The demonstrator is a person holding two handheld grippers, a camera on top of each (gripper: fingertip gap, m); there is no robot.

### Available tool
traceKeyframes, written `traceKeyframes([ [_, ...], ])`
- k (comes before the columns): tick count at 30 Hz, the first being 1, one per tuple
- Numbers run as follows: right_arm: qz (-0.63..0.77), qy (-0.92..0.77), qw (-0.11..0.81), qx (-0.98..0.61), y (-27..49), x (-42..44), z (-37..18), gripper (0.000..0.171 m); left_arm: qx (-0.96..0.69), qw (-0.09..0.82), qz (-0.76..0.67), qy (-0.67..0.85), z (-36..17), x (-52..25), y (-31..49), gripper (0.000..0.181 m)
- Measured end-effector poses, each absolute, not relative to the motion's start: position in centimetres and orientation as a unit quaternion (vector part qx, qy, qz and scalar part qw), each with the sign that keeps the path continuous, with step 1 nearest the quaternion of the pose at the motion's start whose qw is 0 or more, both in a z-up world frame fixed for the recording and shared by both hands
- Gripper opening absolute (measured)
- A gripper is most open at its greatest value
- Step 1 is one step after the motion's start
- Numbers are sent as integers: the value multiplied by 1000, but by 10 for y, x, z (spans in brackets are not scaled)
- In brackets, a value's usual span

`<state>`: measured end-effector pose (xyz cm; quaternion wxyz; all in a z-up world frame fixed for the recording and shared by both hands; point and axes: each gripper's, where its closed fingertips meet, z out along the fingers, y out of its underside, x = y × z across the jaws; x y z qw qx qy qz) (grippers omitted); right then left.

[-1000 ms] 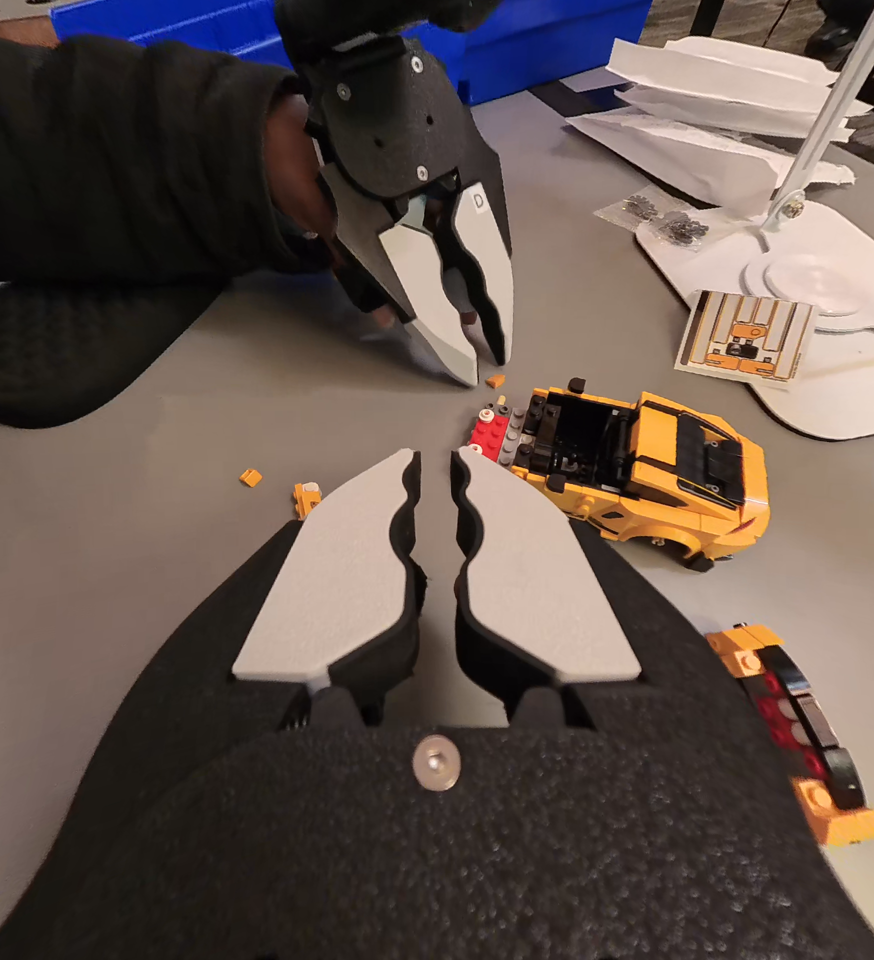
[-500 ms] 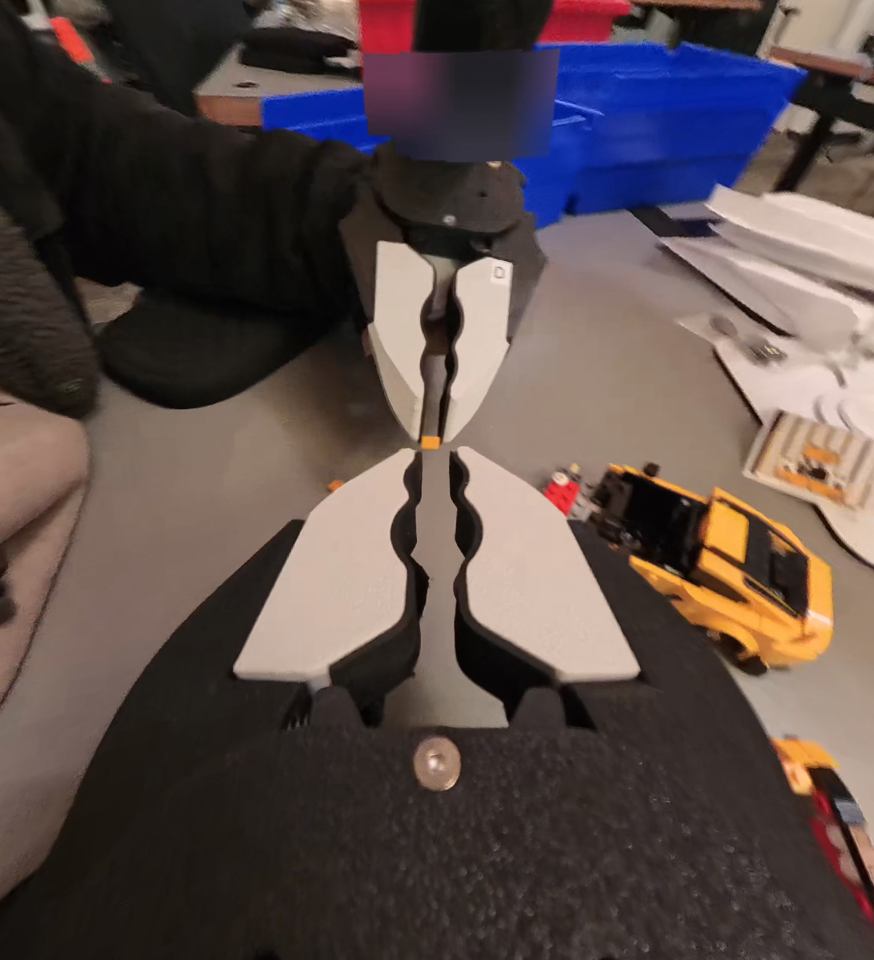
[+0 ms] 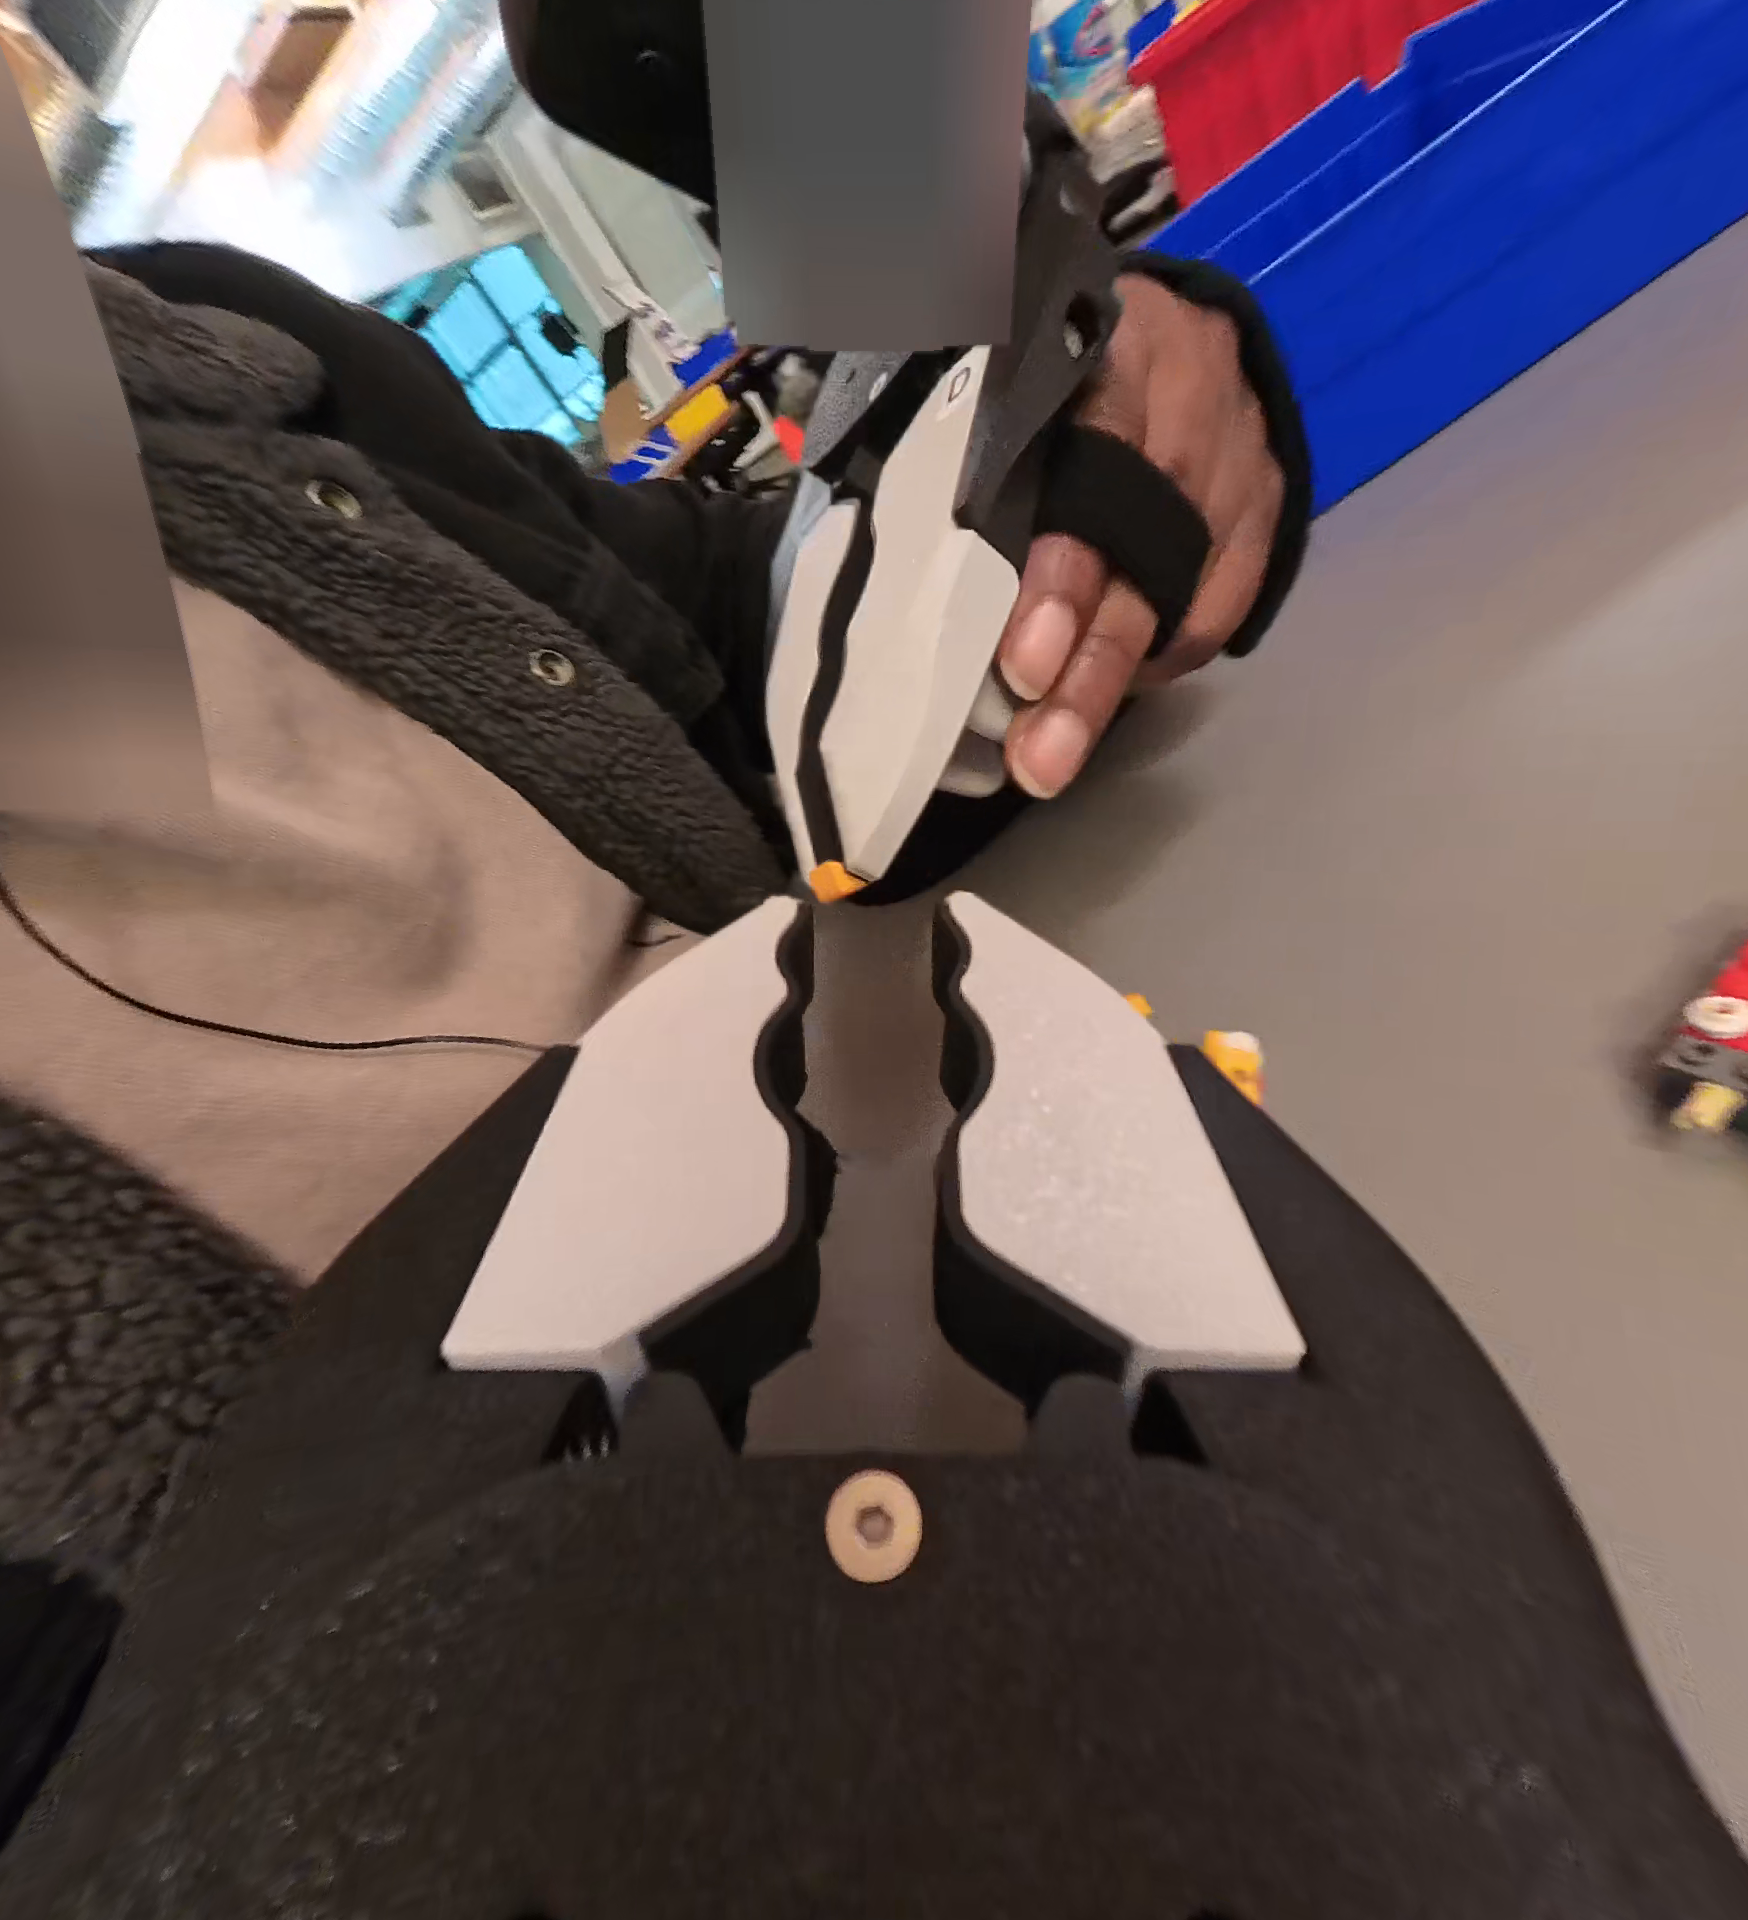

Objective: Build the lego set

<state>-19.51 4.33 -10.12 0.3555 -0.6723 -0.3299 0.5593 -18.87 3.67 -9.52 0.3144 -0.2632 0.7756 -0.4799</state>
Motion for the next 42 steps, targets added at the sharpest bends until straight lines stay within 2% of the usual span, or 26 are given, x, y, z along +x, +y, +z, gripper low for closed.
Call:
traceKeyframes([
  [3, 608, -316, 326, -651, 35, -202, -93, 20, -241, 338, -453, 788, -94, -189, 32, 8],
  [7, 624, -313, 306, -647, 30, -209, -93, 10, -224, 360, -438, 793, -90, -191, 30, 8],
  [13, 612, -304, 335, -649, 33, -210, -92, 8, -228, 368, -441, 786, -89, -193, 33, 8],
  [22, 547, -317, 396, -667, 41, -211, -99, 7, -293, 320, -487, 758, -96, -197, 42, 7],
  [26, 490, -339, 429, -679, 48, -207, -102, 7, -349, 272, -528, 725, -98, -199, 48, 9],
  [32, 320, -399, 490, -706, 63, -203, -118, 7, -426, 240, -555, 673, -104, -193, 54, 10],
  [42, 237, -395, 515, -723, 76, -199, -121, 7, -470, 293, -492, 672, -111, -189, 66, 6],
])
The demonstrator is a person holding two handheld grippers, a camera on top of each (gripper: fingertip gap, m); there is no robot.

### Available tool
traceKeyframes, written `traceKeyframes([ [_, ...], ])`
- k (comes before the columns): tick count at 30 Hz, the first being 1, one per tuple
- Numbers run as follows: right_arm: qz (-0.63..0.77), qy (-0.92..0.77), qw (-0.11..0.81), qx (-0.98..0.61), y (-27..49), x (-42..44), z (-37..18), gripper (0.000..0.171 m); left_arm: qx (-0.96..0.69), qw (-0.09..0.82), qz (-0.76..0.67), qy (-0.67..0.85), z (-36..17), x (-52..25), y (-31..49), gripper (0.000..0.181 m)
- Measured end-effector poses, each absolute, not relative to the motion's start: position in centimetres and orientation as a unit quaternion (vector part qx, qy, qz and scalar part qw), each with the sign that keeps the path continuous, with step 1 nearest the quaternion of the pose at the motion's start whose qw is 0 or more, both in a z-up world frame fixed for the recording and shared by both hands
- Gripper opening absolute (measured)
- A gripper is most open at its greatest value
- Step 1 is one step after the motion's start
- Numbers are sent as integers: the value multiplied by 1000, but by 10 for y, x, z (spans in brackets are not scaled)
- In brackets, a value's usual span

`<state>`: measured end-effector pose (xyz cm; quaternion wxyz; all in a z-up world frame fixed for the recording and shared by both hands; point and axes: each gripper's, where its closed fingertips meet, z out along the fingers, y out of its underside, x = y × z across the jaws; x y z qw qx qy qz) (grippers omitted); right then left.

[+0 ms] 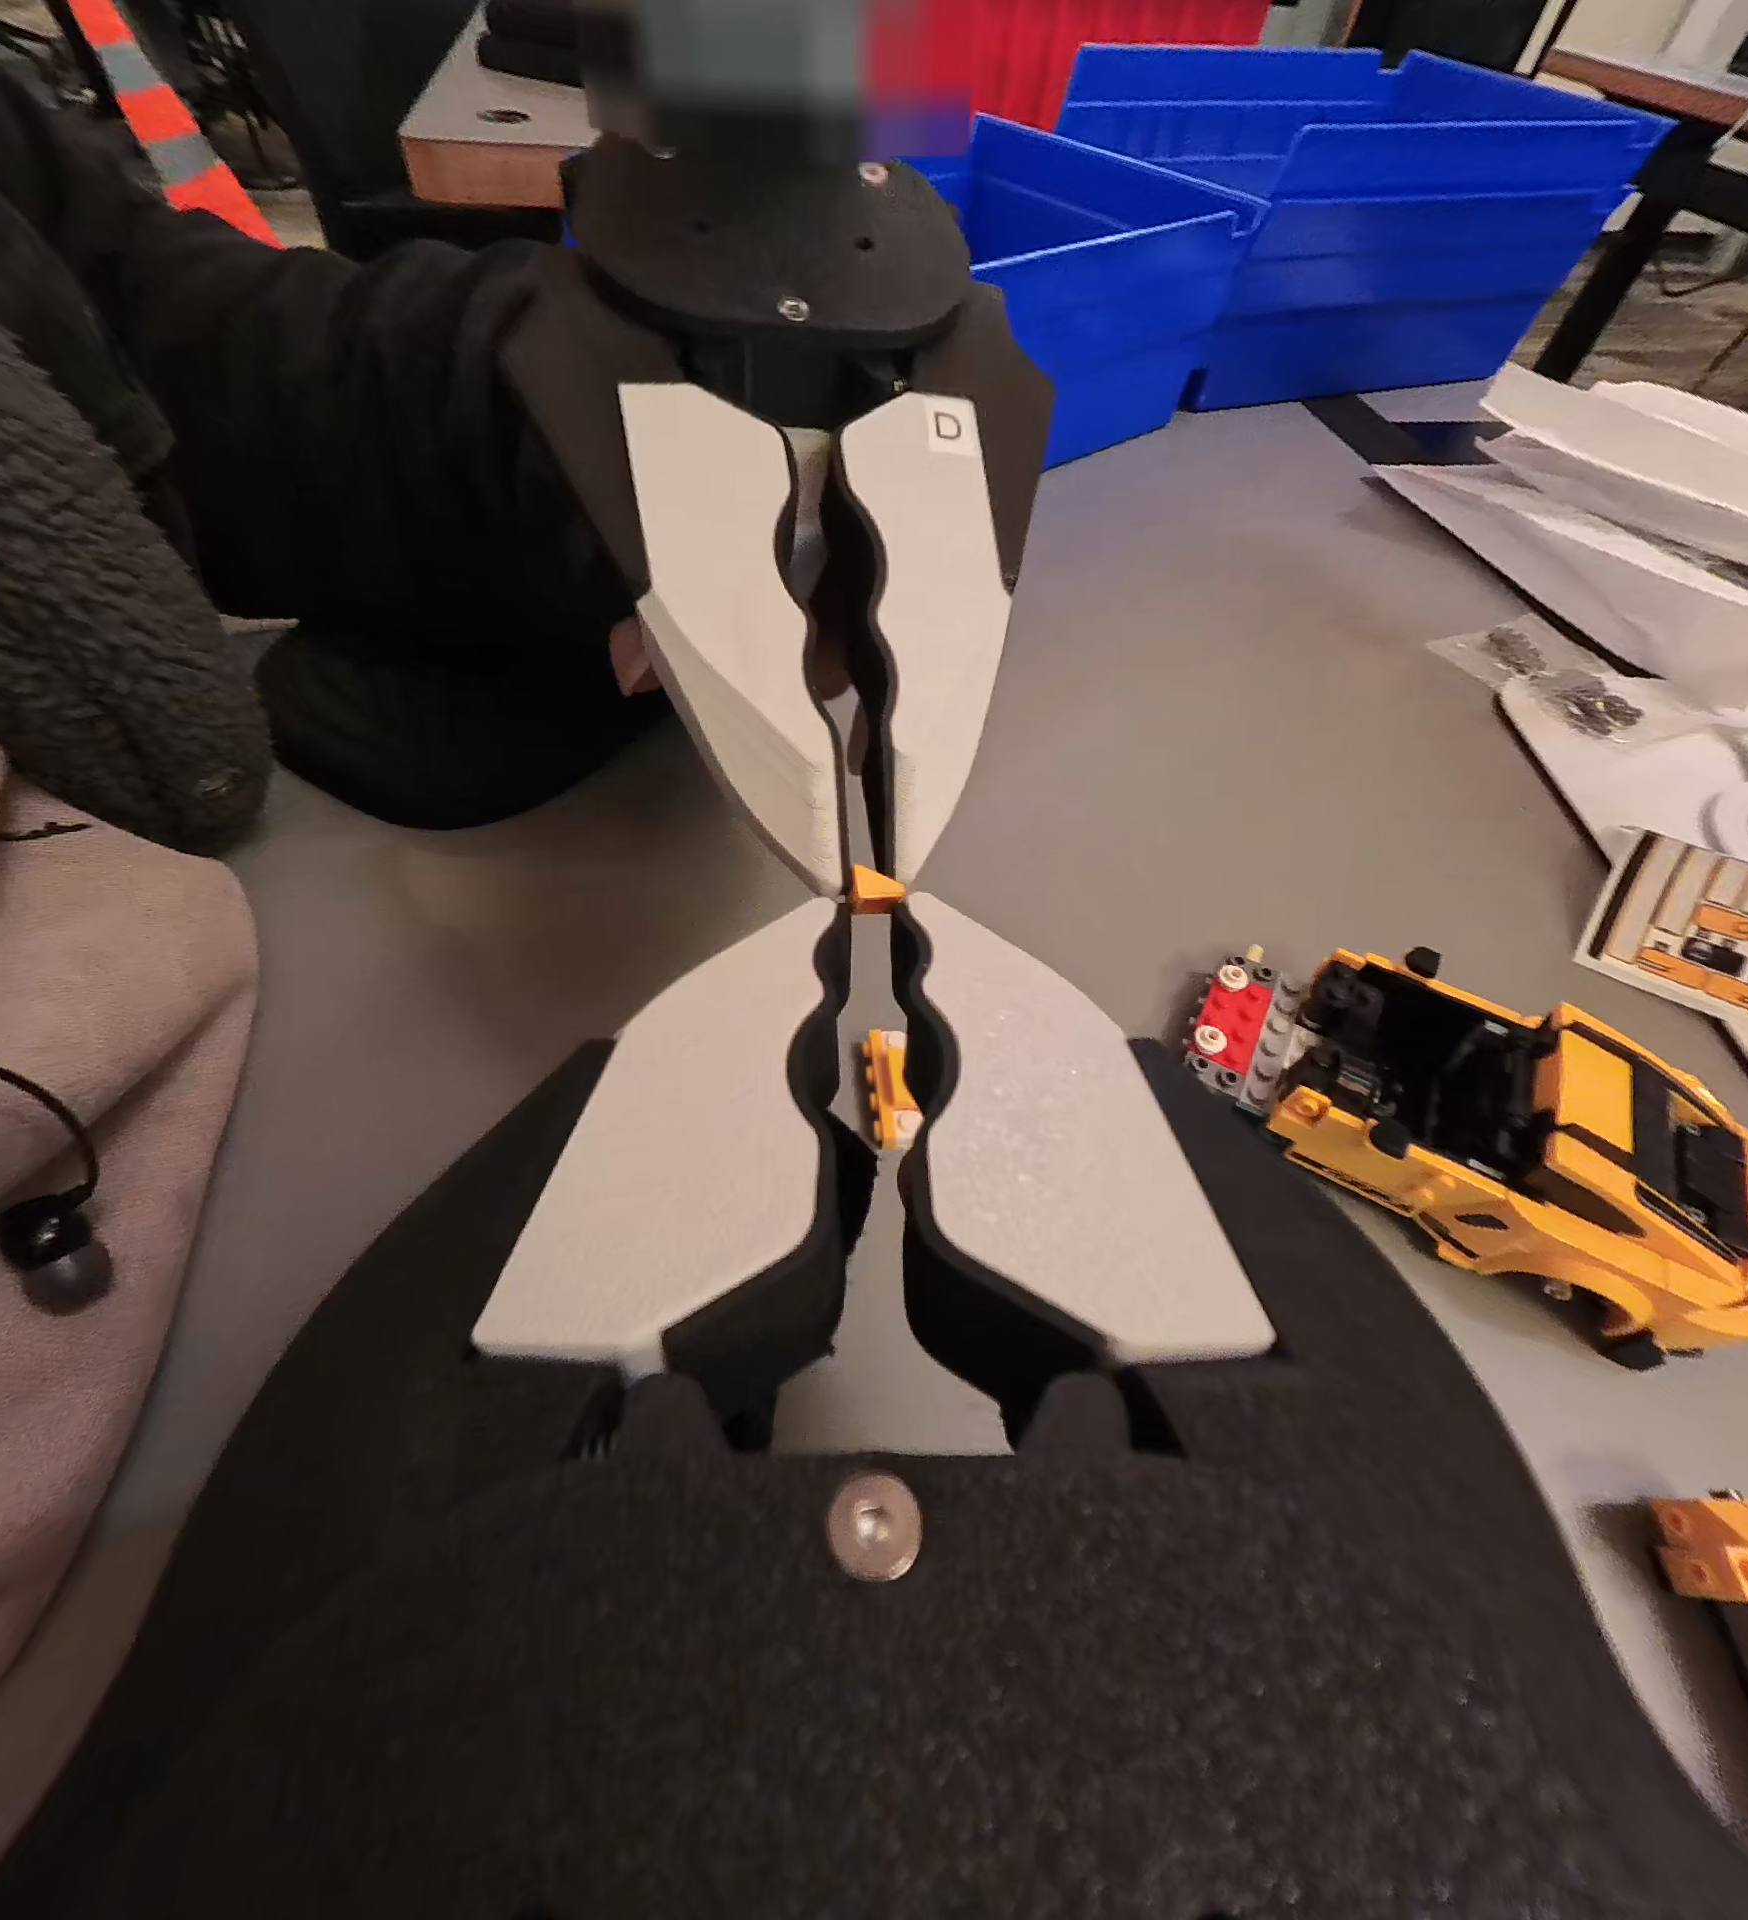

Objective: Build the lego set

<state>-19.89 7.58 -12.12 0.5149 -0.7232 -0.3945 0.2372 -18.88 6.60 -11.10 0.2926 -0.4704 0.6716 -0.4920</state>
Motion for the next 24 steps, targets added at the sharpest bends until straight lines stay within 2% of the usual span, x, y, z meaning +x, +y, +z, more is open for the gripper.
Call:
traceKeyframes([
  [12, 185, -389, 528, -732, 84, -197, -128, 8, -478, 346, -423, 688, -119, -189, 74, 3],
  [14, 183, -389, 520, -738, 86, -196, -133, 12, -475, 348, -407, 698, -122, -190, 74, 2],
  [19, 174, -412, 478, -756, 84, -181, -151, 18, -494, 326, -308, 745, -146, -200, 87, 2],
  [24, 173, -426, 433, -775, 85, -165, -167, 19, -532, 266, -225, 772, -176, -208, 95, 2],
])
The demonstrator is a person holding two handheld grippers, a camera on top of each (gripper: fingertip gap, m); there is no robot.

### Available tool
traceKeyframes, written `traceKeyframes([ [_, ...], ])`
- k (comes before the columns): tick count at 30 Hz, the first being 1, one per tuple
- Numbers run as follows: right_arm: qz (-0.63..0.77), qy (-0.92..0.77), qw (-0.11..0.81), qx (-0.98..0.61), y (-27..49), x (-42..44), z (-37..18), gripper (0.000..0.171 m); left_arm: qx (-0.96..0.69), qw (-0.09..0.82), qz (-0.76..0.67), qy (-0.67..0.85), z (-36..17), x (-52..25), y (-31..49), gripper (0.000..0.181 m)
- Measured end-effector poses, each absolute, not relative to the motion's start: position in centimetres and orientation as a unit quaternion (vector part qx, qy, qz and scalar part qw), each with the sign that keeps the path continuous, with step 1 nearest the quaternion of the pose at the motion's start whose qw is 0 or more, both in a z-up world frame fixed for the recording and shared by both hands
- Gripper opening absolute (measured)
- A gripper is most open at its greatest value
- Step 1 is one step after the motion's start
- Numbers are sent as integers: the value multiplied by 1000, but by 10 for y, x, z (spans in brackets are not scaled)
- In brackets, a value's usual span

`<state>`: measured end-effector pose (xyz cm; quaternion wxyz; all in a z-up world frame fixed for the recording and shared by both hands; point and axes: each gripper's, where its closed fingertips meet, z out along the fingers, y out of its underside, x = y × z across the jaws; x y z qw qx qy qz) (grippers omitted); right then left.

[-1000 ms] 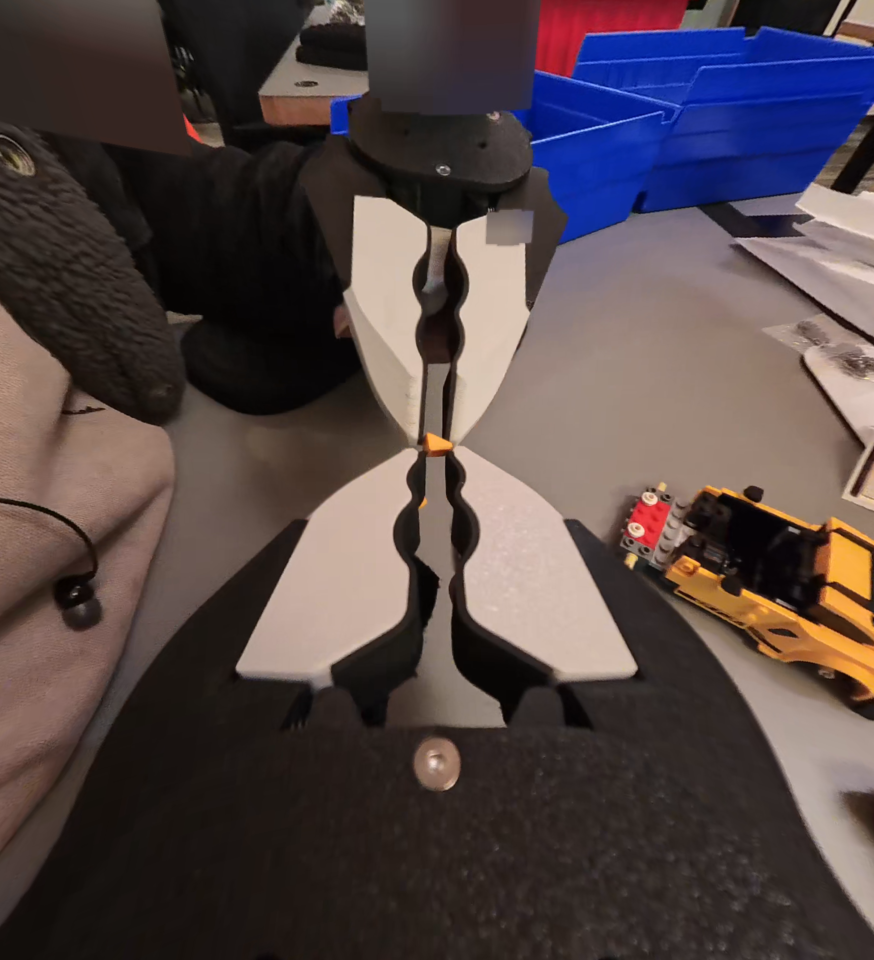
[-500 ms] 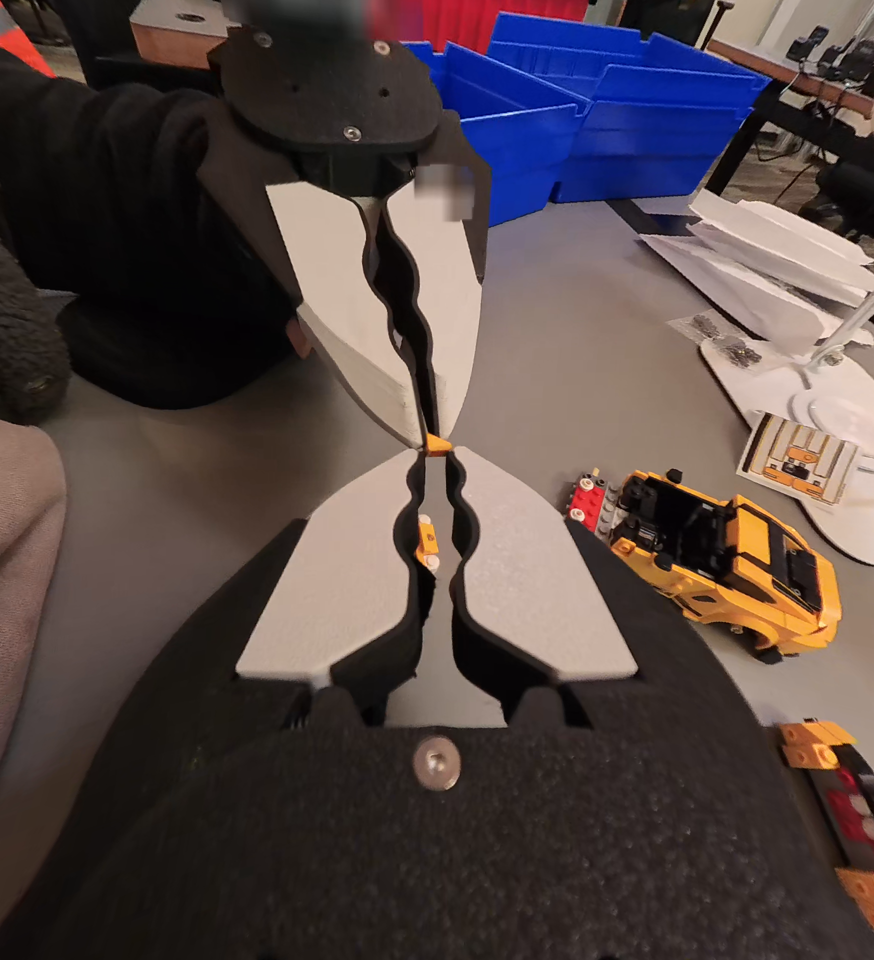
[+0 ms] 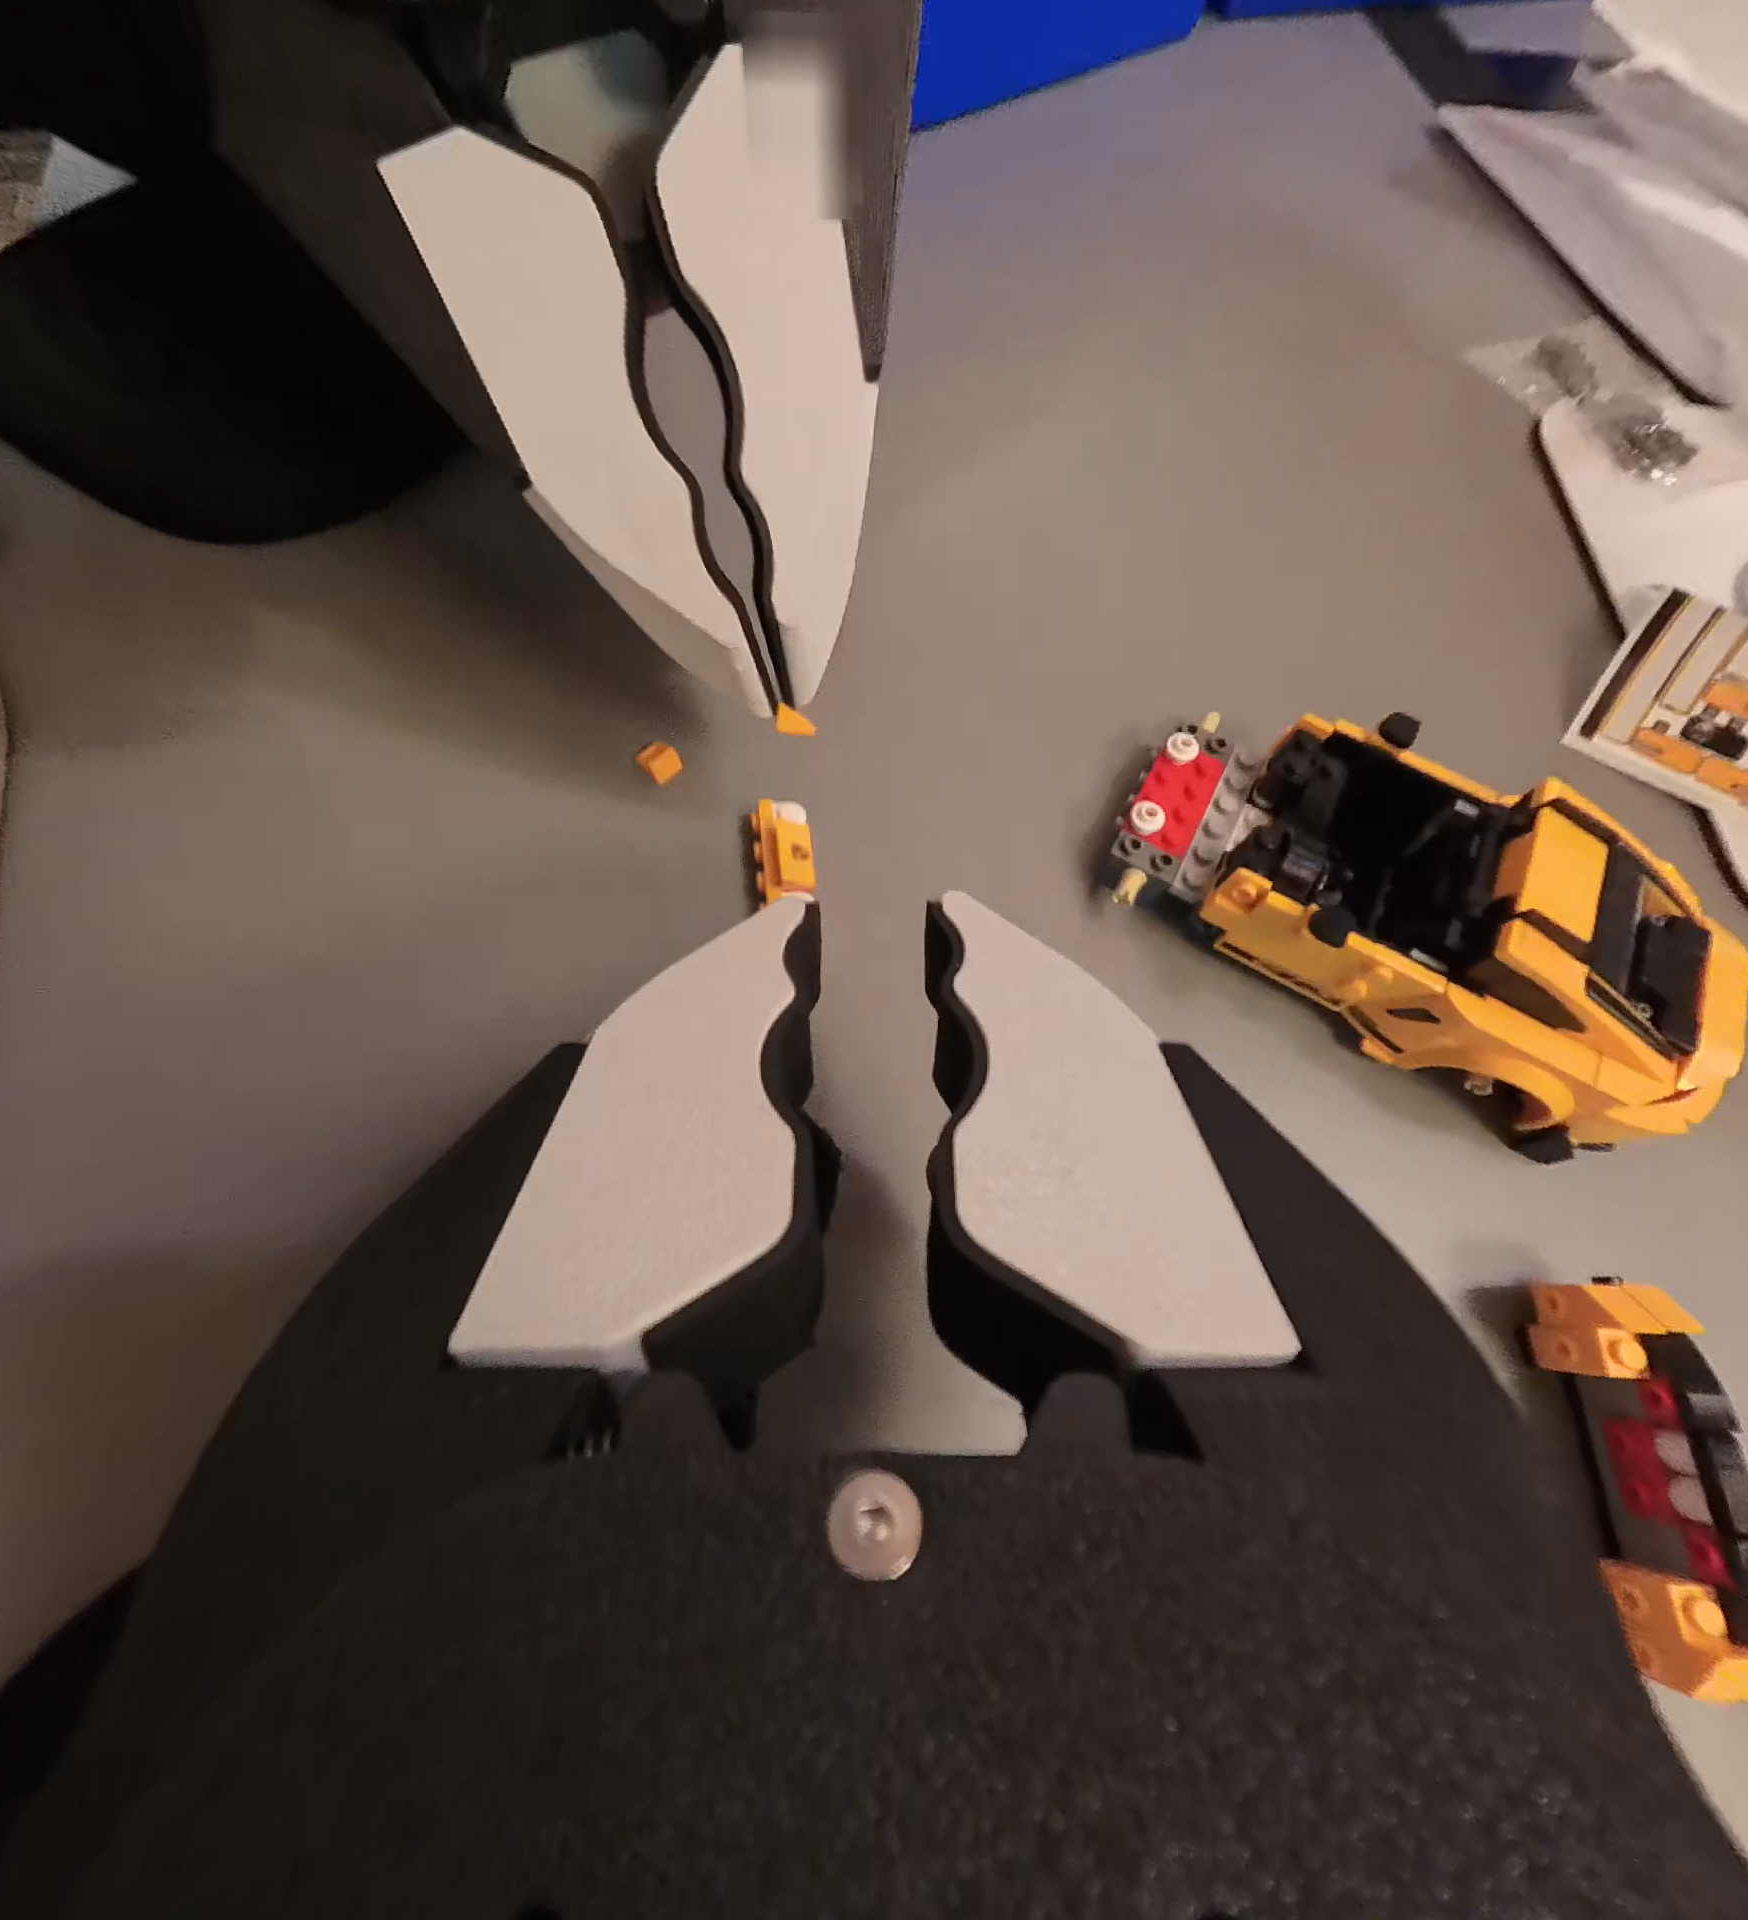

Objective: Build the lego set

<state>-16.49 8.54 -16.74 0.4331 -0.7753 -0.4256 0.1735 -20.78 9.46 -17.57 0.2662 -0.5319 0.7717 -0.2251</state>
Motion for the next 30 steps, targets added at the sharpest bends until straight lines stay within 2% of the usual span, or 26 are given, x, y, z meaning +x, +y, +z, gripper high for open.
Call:
traceKeyframes([
  [11, 211, -440, 404, -774, 80, -168, -177, 19, -588, 170, -164, 774, -199, -205, 93, 2],
  [21, 196, -476, 348, -784, 85, -186, -198, 27, -592, 145, -150, 779, -200, -202, 89, 2],
  [26, 194, -471, 345, -788, 89, -188, -198, 11, -595, 141, -152, 776, -199, -200, 88, 2],
  [30, 192, -472, 337, -792, 86, -188, -200, 12, -600, 134, -152, 774, -201, -200, 86, 2],
])
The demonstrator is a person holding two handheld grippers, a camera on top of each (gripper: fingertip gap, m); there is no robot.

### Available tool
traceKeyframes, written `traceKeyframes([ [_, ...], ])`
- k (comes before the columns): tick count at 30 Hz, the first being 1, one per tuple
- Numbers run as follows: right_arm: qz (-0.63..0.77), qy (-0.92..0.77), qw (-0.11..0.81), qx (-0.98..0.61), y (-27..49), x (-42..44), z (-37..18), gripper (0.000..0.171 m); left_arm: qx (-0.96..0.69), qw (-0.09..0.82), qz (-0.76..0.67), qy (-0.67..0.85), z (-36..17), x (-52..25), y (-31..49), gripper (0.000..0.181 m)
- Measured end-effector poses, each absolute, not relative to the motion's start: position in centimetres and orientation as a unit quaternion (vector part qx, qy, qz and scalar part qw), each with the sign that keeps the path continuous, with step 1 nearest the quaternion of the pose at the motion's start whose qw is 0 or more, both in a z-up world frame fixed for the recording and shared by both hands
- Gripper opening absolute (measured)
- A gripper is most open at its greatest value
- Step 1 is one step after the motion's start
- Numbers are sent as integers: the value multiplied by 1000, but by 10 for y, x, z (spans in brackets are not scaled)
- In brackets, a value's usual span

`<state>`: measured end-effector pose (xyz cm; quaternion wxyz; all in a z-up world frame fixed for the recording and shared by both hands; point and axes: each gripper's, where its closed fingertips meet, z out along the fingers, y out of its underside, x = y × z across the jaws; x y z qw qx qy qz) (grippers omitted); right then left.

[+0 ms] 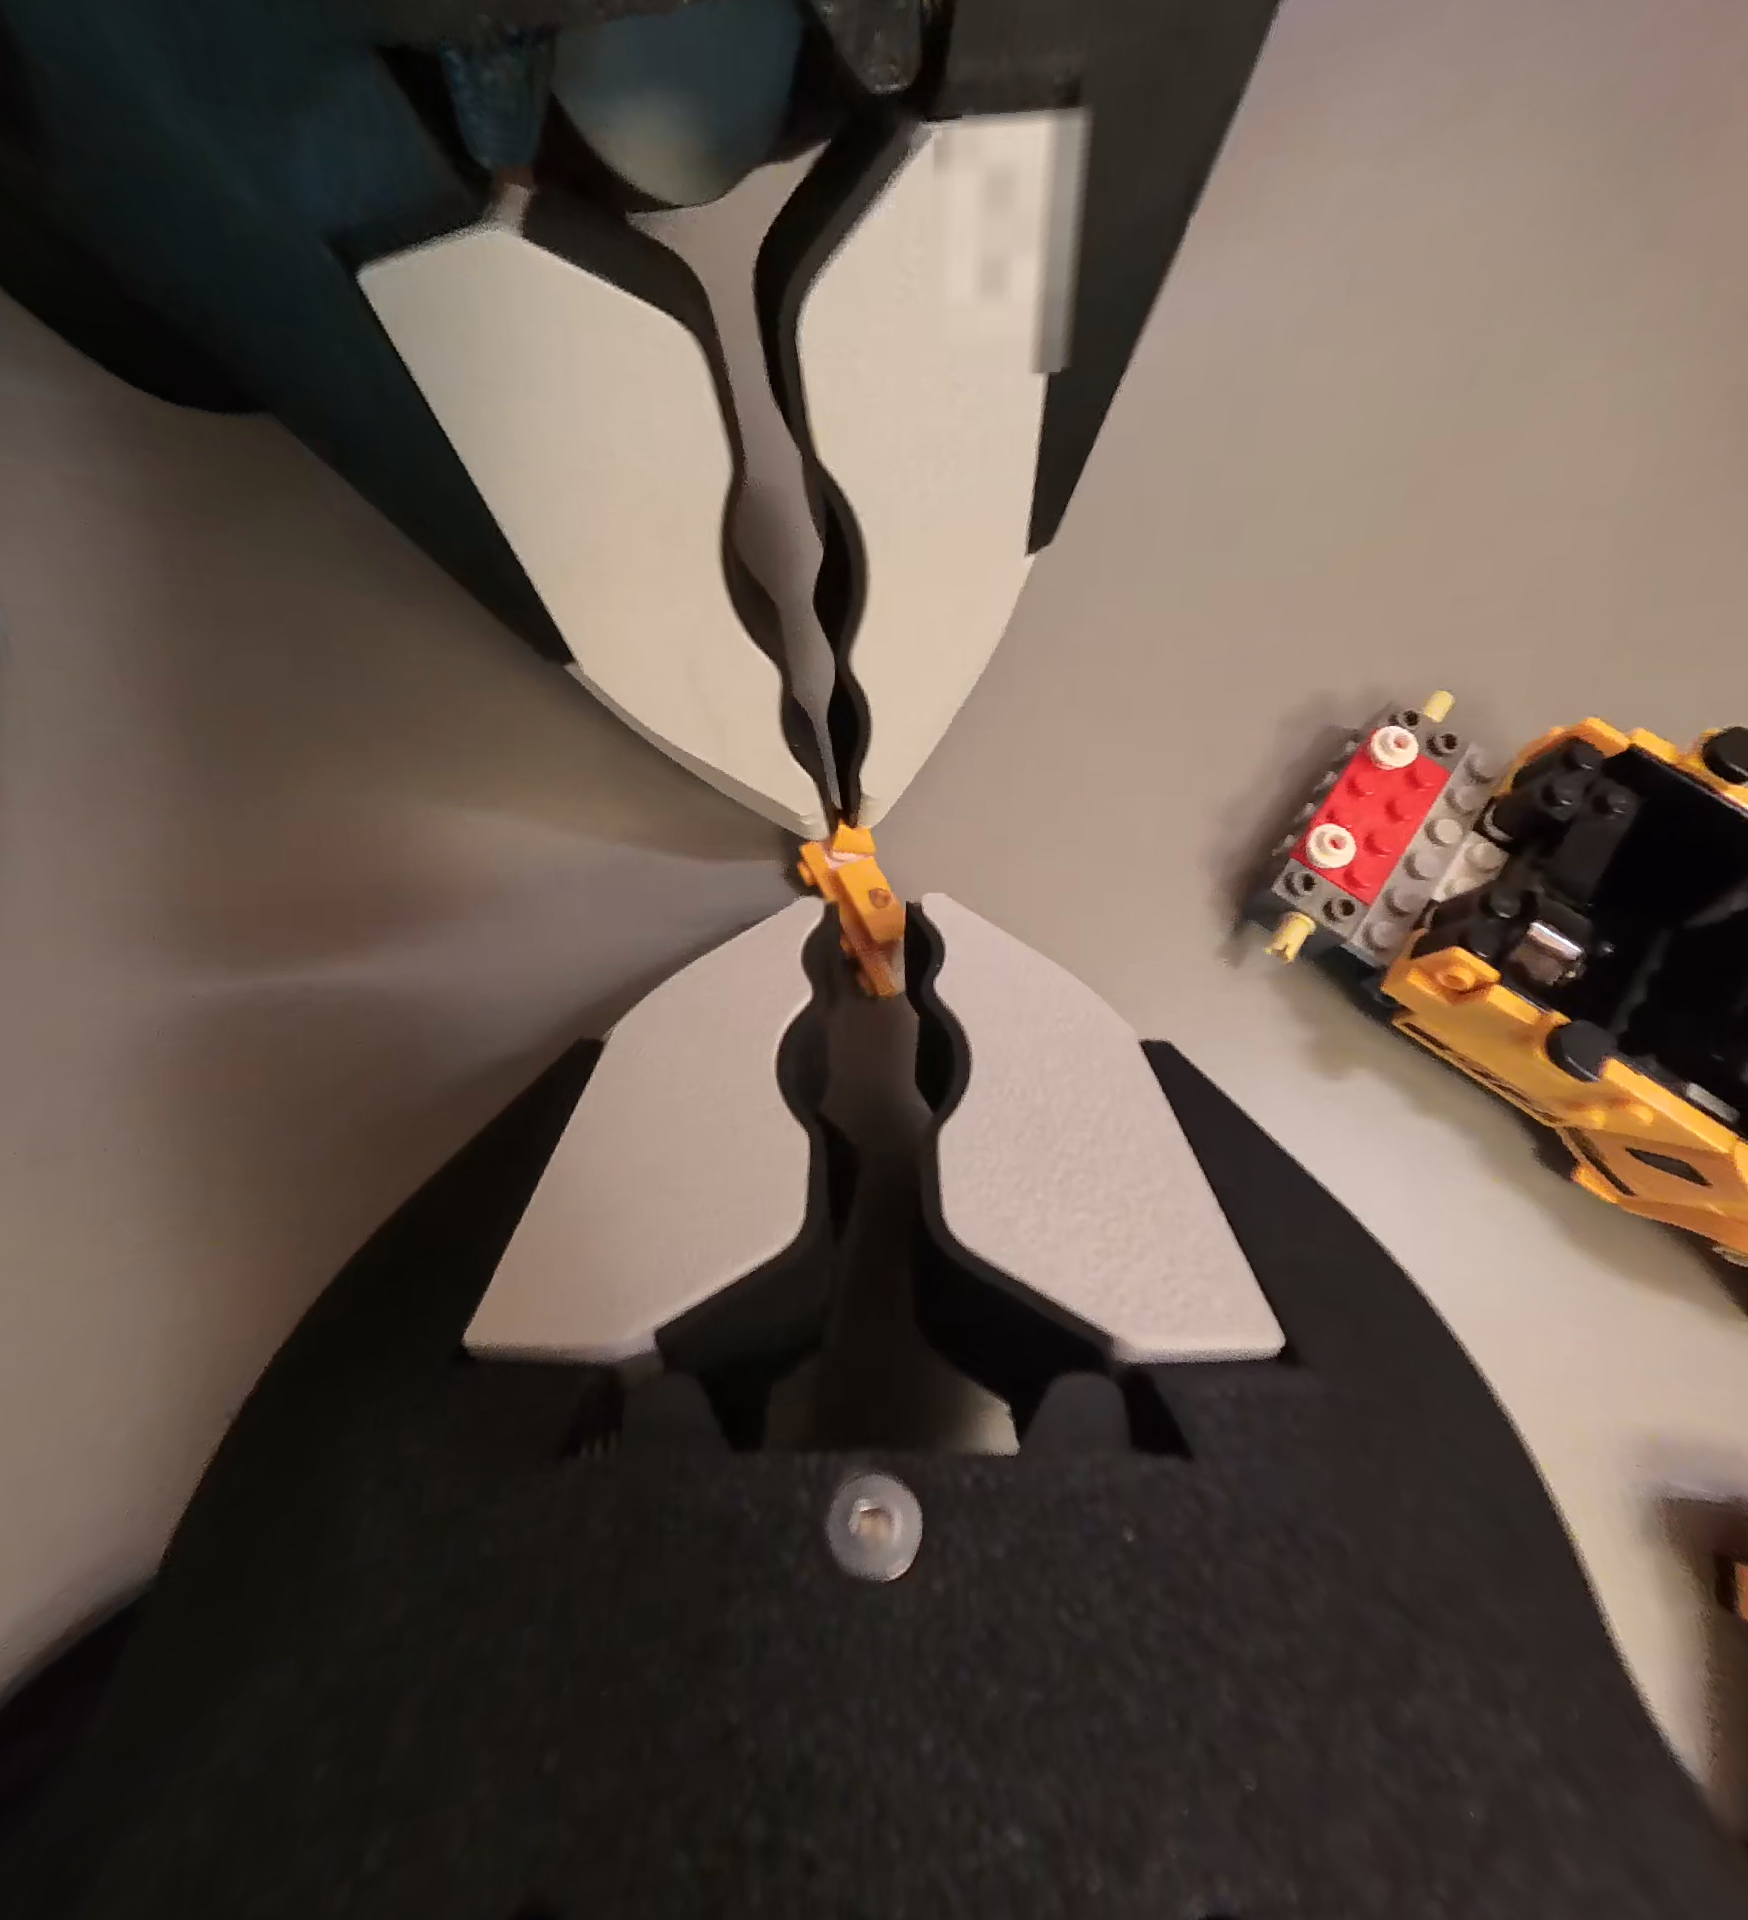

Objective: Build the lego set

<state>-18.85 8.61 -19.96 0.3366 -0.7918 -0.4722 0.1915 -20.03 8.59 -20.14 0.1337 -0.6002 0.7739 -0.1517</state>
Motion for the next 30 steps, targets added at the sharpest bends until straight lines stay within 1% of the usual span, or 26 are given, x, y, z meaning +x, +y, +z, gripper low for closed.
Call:
traceKeyframes([
  [8, 189, -533, 324, -758, 81, -187, -198, 23, -605, 131, -158, 769, -201, -199, 84, 2],
  [12, 203, -578, 297, -732, 83, -186, -196, 23, -610, 136, -162, 764, -197, -200, 85, 2],
  [15, 194, -609, 258, -724, 83, -180, -203, 23, -617, 137, -171, 756, -196, -202, 85, 2],
  [16, 192, -612, 252, -725, 83, -179, -206, 21, -618, 137, -176, 754, -196, -203, 84, 2],
  [18, 192, -599, 253, -735, 83, -181, -208, 13, -624, 140, -188, 745, -196, -203, 82, 2],
  [26, 193, -437, 293, -828, 74, -184, -203, 13, -630, 154, -189, 737, -195, -202, 82, 2],
  [30, 185, -407, 294, -844, 74, -186, -203, 13, -628, 159, -169, 743, -198, -202, 83, 2],
])
